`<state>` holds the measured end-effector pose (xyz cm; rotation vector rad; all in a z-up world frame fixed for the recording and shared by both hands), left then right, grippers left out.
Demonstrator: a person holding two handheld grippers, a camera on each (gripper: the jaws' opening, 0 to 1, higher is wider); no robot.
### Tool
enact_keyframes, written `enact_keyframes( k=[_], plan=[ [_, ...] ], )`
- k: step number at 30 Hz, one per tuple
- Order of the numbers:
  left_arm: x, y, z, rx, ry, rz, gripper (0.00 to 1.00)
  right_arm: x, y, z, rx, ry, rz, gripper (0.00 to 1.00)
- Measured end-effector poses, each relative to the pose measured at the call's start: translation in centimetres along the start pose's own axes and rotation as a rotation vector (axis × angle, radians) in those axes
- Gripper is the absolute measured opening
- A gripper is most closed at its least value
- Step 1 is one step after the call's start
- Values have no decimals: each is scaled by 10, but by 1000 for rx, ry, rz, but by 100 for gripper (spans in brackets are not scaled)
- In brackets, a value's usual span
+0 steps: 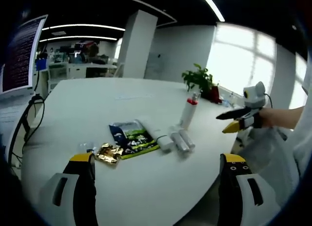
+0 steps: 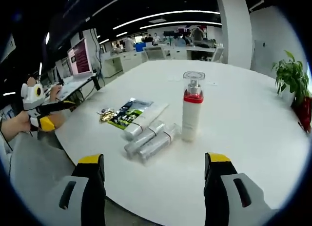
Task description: Arrange the skincare products in the storage area until every visible bottle or jar stands upright without overlapping.
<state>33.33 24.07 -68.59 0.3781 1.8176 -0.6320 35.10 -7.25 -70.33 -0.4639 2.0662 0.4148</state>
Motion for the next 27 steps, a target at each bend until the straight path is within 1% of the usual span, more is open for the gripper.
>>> enact_keyframes(
  k=[3,5,8,11,13,16,20,25,27],
  plan=[
    [2,0,-1,1,10,5,99,1,5,9,-14,3,-2,79],
    [2,-2,-1,4,11,6,99,6,5,17,-19,27,-1,76],
    [2,-1,-1,4,14,8,99,7,4,29,-26,41,-2,75],
    [1,-1,-1,-2,12,10,99,4,8,37,-30,48,-8,73],
    [1,-1,-1,-3,12,8,99,0,7,41,-28,51,-17,72],
    [2,-1,-1,-6,16,8,98,1,5,50,-24,70,-18,68],
    [1,-1,-1,-10,15,11,98,5,4,59,-11,99,-23,64],
    [1,0,-1,-12,14,16,99,7,3,72,23,125,-1,58],
    [2,-1,-1,-11,18,21,99,8,-2,79,38,135,7,55]
  ],
)
Point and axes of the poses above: the point that each gripper's makers call its tool centre point, and the gripper's own axes: z roughly forward along the fingers, y roughly to its left, x roughly out of its underside, the point moved 6 cm from there along -z, roughly backward along the fingers, and after that the axes turned 10 degrees about -y, right-handed, at the moved point
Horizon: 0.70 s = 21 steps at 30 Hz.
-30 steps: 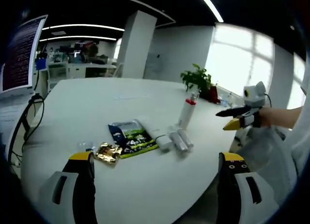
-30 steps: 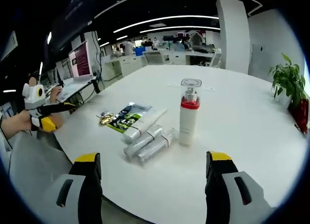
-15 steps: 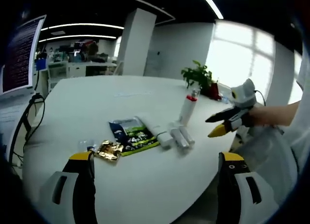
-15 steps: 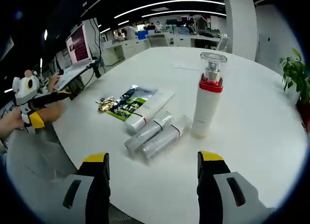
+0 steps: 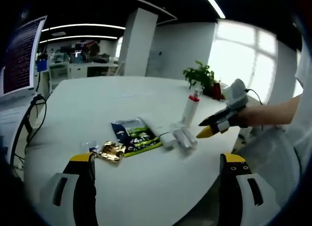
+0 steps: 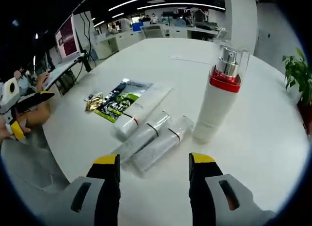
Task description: Arrange the skincare products in the storage area until every visible bottle or jar stands upright without overlapping.
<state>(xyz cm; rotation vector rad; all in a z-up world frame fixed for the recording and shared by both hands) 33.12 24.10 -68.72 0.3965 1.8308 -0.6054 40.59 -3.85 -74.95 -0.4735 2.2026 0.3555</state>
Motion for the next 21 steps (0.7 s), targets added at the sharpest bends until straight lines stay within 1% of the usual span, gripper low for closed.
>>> enact_keyframes(
  k=[4,10,13,16,19,21],
  plan=[
    [0,-1,0,4,1,7,99,-1,3,8,17,6,13,52],
    [0,0,0,6,0,3,99,0,4,20,50,43,-7,44],
    [0,0,-1,3,-4,-1,98,3,5,22,62,61,-11,41],
    [0,-1,-1,4,-7,-3,98,7,1,24,81,80,8,37],
    [0,-1,-1,7,-8,-2,98,8,0,22,85,93,14,34],
    [0,-2,-1,9,-7,-1,98,10,-1,19,90,115,9,31]
  ],
)
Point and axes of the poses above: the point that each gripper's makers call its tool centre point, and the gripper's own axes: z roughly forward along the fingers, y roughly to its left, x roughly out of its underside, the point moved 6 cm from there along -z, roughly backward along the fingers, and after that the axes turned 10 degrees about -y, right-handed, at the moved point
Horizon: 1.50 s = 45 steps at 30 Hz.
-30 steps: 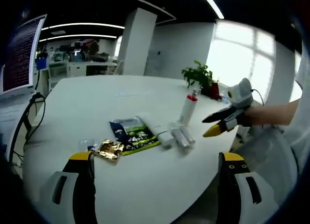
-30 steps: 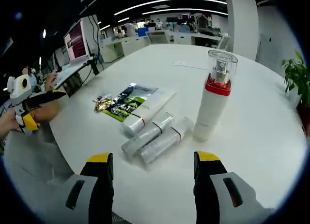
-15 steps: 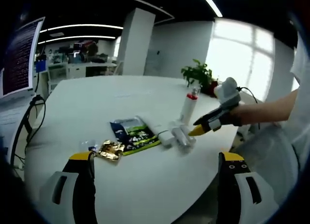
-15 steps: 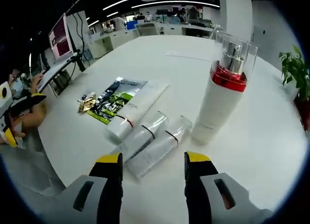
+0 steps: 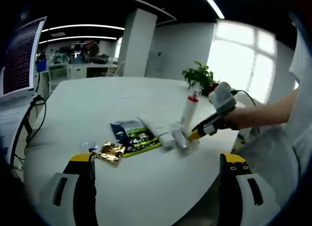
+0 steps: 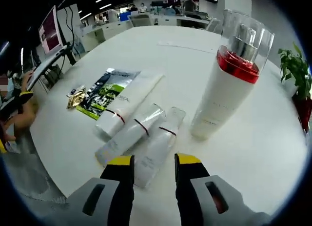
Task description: Arrange the skincare products in the storage area until every visible bottle or jar stands upright without overlapping.
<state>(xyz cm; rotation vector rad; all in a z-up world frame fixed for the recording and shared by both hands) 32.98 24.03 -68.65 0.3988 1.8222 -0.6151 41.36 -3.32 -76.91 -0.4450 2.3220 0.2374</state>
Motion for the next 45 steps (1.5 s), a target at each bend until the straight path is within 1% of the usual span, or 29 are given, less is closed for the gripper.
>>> enact_keyframes(
  k=[5,7,9,10,16,18,19,22,27,29,31,32,34,37,39,41,42,43,44,45],
  plan=[
    [0,0,0,1,0,-3,98,1,-2,2,4,10,-9,31],
    [0,0,0,2,-2,-5,98,0,-4,9,10,21,-28,31],
    [0,0,0,4,0,-4,98,-1,-3,12,14,24,-38,31],
    [0,0,0,4,1,-3,98,-2,-5,17,15,24,-38,30],
    [1,-1,0,7,8,0,98,-6,-7,18,30,11,-65,25],
    [1,-1,0,9,9,1,98,-4,-11,14,40,9,-61,21],
    [1,-1,0,9,10,2,98,-3,-12,12,43,8,-61,20],
    [1,-1,1,11,13,2,98,0,-15,11,28,-11,-47,19],
    [1,-3,2,19,15,5,98,0,-14,12,14,-16,-67,18],
    [0,-5,3,22,13,5,98,0,-17,12,8,-22,-47,18],
    [-2,-7,4,26,7,1,98,2,-17,10,6,-28,-6,18],
    [-4,-8,4,29,3,-3,98,2,-19,9,9,-36,4,18],
    [-5,-12,5,34,-2,-7,97,0,-19,5,5,-76,32,18],
    [-6,-16,6,42,-4,-14,97,-8,-14,-11,-13,-124,30,18],
    [-8,-20,8,49,-16,-43,97,-14,-12,-17,-24,-159,37,17],
    [-9,-23,11,50,-23,-61,95,-21,-8,-26,-37,-203,29,17],
    [-10,-24,12,48,-25,-70,95,-24,-3,-33,-41,-211,25,17],
    [-11,-28,14,53,-30,-79,95,-26,-1,-36,-44,-223,12,18],
    [-12,-30,16,54,-30,-81,95,-31,-1,-40,-55,-254,-10,18],
    [-12,-32,17,55,-31,-83,95,-33,3,-43,-61,-269,-19,18]
  ],
)
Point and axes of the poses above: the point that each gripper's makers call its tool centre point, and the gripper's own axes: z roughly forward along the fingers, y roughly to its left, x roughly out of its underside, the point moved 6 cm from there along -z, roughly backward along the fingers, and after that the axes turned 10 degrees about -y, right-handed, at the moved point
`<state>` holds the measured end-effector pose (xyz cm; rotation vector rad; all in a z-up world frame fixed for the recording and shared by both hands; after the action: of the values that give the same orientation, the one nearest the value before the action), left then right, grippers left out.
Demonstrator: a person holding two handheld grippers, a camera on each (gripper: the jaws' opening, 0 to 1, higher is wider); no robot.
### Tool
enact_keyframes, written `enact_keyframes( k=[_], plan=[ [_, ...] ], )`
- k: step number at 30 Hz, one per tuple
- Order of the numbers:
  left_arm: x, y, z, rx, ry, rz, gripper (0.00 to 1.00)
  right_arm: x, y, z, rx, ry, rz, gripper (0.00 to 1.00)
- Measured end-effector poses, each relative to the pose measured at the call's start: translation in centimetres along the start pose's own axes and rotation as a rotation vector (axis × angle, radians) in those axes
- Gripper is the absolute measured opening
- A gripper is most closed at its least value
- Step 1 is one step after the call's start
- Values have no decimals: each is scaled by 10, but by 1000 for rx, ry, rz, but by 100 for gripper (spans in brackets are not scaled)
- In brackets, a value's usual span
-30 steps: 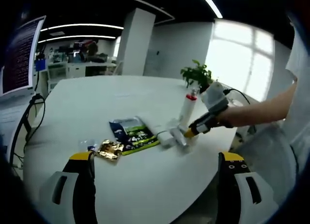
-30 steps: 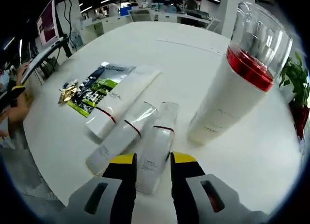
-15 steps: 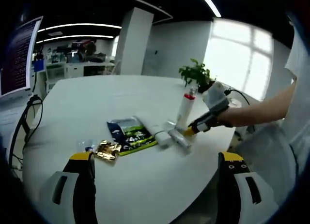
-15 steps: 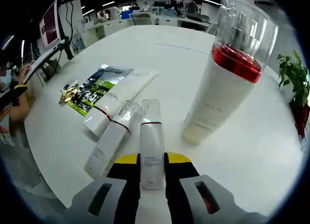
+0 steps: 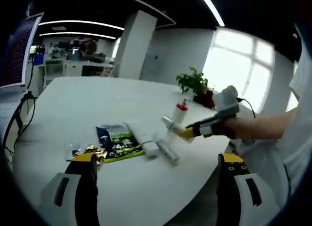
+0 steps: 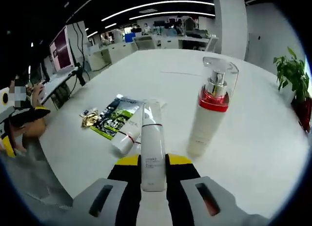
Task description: Arrange the skincare products in the storage area until every visible bottle or jar stands upright without overlapping.
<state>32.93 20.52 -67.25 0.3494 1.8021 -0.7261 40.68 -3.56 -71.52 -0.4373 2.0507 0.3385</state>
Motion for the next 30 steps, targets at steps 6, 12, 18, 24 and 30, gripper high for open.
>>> enact_keyframes(
  k=[6,12,18,24,30],
  plan=[
    [-7,-11,9,7,-23,-106,90,-17,27,-18,-62,-108,-106,18],
    [-16,-22,12,47,-31,-258,85,-23,52,-38,-100,-159,-215,17],
    [-18,-32,16,58,-46,-299,80,-33,71,-54,-136,-228,-226,17],
    [-28,-39,20,55,-99,-365,71,-42,100,-70,-227,-330,-248,18],
    [-39,-46,25,60,-163,-419,61,-39,113,-73,-265,-338,-248,18]
  ],
)
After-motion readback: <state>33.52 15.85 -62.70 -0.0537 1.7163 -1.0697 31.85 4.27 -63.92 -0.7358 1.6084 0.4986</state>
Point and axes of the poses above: the point that each gripper's makers call its tool centre point, and the gripper's own axes: z roughly forward along the fingers, y roughly to its left, x roughly out of its underside, the point moved 6 cm from there along -z, roughly backward along the fingers, and after that the axes turned 10 degrees about -y, right-handed, at the moved point
